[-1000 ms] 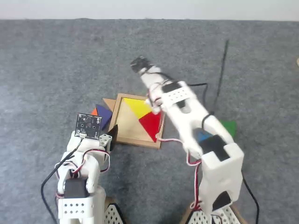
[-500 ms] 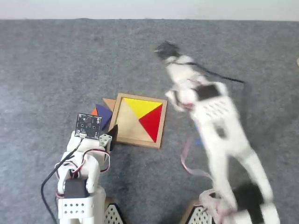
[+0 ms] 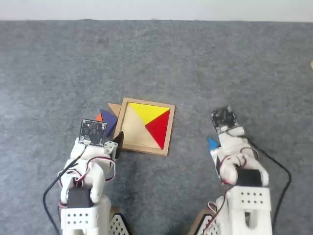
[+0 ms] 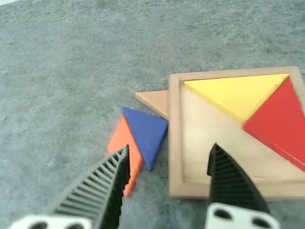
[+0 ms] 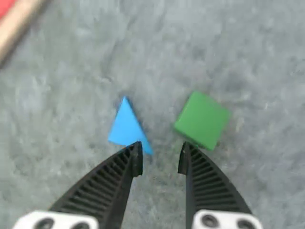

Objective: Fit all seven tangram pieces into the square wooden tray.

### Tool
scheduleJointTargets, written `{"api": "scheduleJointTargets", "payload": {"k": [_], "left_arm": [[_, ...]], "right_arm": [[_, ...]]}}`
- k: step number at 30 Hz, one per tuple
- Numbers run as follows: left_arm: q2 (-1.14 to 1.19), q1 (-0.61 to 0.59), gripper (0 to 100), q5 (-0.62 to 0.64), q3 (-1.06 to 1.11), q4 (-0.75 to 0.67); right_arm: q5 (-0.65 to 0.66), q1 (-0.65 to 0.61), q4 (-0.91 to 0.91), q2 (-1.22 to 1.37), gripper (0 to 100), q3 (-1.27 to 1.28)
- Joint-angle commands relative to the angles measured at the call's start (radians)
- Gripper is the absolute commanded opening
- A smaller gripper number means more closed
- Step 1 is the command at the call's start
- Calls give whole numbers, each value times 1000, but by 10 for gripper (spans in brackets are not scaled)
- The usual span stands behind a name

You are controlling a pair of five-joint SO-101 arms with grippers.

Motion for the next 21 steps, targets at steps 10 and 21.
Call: {"api": "scheduleJointTargets", "payload": {"k": [10,21], "left_arm": [[-32,18,250,-302,-53,87],[480,-221,250,-284,-730,259]], "right_arm": [[21,25,-79,-39,143,75],[21,19,-77,-39,143,81]]}}
